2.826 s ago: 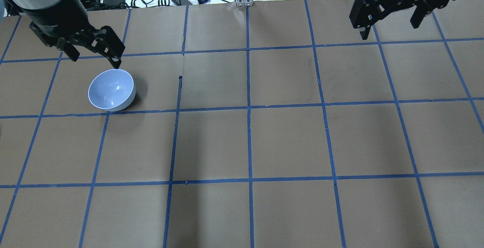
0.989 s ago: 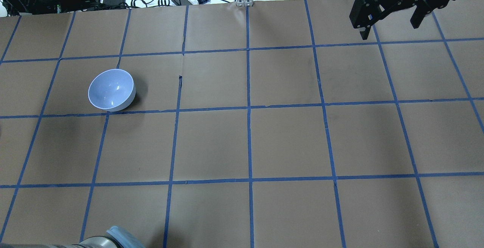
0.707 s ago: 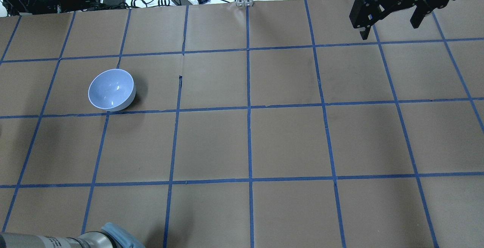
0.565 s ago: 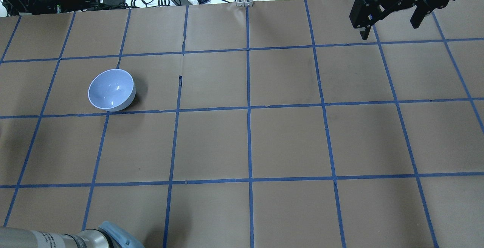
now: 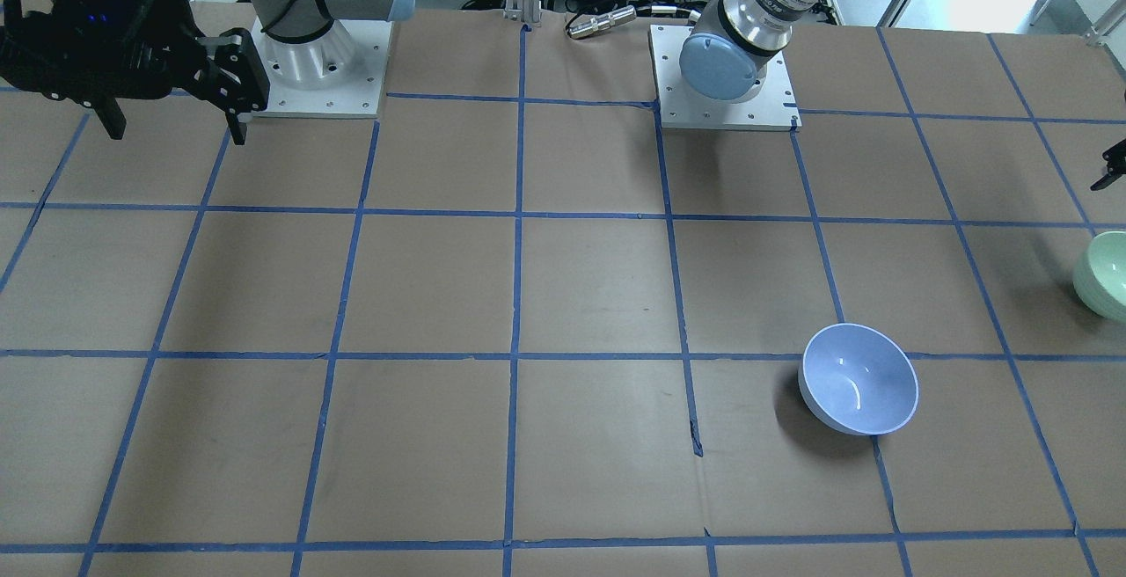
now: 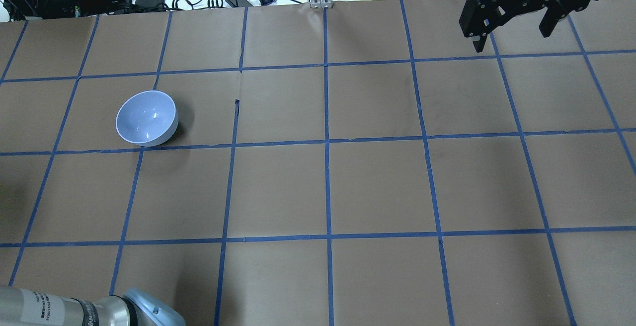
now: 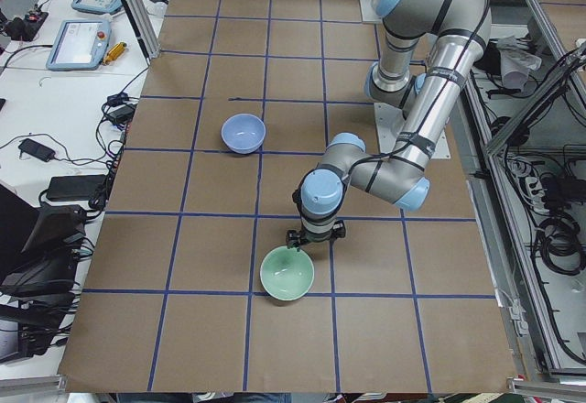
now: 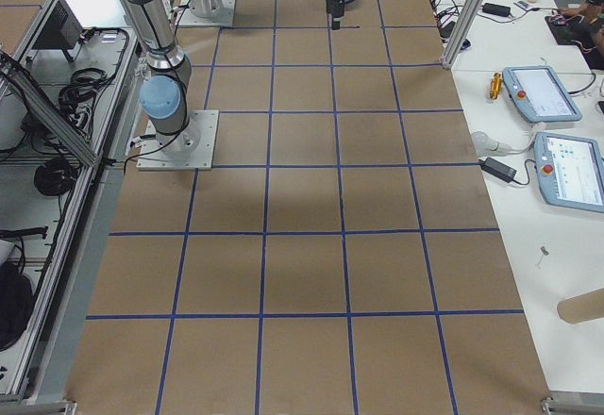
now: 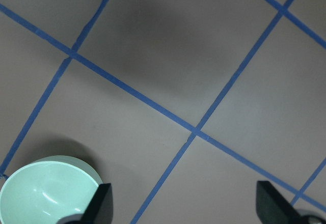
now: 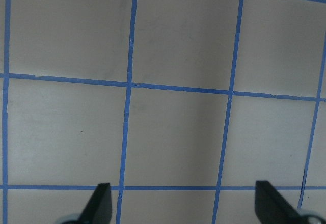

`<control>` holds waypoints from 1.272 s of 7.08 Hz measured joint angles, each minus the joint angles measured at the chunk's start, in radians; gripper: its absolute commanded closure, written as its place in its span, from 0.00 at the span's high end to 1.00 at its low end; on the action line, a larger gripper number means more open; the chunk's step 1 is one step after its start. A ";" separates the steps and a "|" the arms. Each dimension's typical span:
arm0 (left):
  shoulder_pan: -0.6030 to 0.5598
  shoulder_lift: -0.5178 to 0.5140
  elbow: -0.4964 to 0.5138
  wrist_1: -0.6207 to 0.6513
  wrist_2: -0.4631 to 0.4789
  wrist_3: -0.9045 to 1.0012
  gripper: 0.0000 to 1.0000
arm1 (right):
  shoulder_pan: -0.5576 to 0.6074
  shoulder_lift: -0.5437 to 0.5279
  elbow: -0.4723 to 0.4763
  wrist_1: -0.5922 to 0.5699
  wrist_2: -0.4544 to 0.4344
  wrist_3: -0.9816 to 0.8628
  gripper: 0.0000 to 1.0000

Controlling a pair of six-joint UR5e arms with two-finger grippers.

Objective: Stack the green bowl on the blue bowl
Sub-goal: 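Close the left gripper on the rim of the pale green bowl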

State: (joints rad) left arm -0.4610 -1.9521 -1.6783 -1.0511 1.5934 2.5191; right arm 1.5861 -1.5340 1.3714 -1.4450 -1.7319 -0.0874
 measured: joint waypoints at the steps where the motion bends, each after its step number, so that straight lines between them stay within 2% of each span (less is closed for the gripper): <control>1: 0.009 -0.030 0.002 0.029 -0.012 0.046 1.00 | 0.000 0.000 0.000 0.000 0.000 0.000 1.00; 7: 0.034 -0.130 0.004 0.132 -0.040 0.166 1.00 | 0.000 0.000 0.000 0.000 0.000 0.000 1.00; 9: 0.034 -0.144 0.005 0.134 -0.041 0.170 0.89 | 0.000 0.000 0.000 0.000 0.000 0.000 1.00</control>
State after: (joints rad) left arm -0.4265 -2.0959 -1.6737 -0.9175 1.5525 2.6895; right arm 1.5861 -1.5340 1.3714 -1.4450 -1.7319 -0.0874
